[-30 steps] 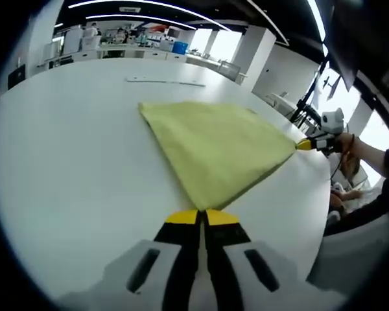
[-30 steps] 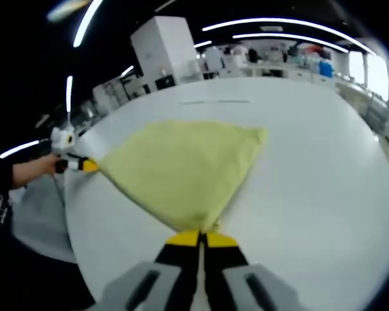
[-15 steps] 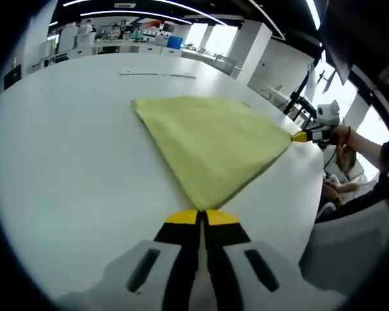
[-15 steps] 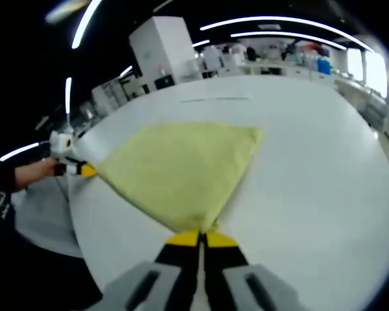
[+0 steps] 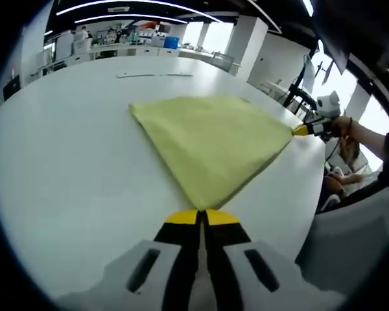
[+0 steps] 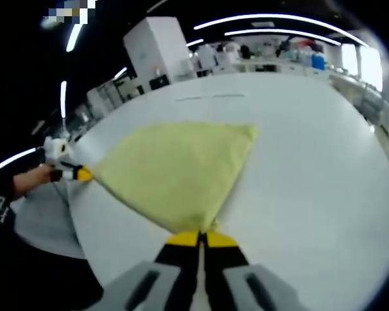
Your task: Fold the garment on the visible template until the final outline fits inside the template.
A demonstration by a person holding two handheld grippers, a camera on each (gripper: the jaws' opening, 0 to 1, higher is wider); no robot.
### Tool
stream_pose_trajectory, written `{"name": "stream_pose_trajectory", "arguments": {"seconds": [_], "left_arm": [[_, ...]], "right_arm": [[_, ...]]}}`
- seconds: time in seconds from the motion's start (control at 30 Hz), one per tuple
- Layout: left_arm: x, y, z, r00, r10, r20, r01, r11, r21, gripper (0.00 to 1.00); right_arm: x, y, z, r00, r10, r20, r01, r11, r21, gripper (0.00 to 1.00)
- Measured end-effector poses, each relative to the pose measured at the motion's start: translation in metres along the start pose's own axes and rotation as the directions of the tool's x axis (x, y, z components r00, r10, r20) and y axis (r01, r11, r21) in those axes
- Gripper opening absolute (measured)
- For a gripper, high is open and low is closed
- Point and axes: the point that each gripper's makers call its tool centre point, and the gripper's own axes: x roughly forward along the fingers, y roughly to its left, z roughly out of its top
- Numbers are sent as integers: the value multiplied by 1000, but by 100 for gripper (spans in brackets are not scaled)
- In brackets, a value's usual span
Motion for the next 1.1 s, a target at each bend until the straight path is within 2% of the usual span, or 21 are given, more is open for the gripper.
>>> {"name": "stream_pose_trajectory", "arguments": {"seconds": [0.13,0.17,0.23,0.27,0.4,0.53,0.63,0.83,1.0,1.1], "left_arm": [[-2,-2,1,1000,0,9,0,1000,-8,0],[-2,-2,0,1000,3,8,-3,1000,-16,1],[-3,1,0,1000,22,5,-22,1000,-12,9],[-4,1,2,999,28,23,-28,1000,-14,13],[-9,4,6,998,51,41,-50,998,-34,34],[-16,4,16,995,71,73,-69,997,-32,48],[-25,2,24,992,87,95,-84,996,-40,58],[-42,-3,46,977,144,155,-144,989,-9,83],[-55,-7,61,961,170,217,-169,985,-25,89],[-63,-8,66,953,197,228,-195,980,-30,94]], "right_arm": [[0,0,2,1000,-20,-3,20,1000,-16,0],[0,0,2,1000,-24,-6,24,1000,-18,3],[0,1,4,999,-39,-14,39,999,-11,14],[-1,2,5,999,-44,-12,44,999,-18,19],[-6,11,16,999,-45,-9,45,999,-29,35],[-13,15,28,998,-57,11,58,997,-53,54],[-21,22,39,998,-53,43,56,996,-69,63],[-40,48,63,990,-51,129,64,993,-99,84],[-50,65,68,985,-38,167,54,994,-91,93],[-56,71,69,981,-39,188,55,995,-85,95]]}}
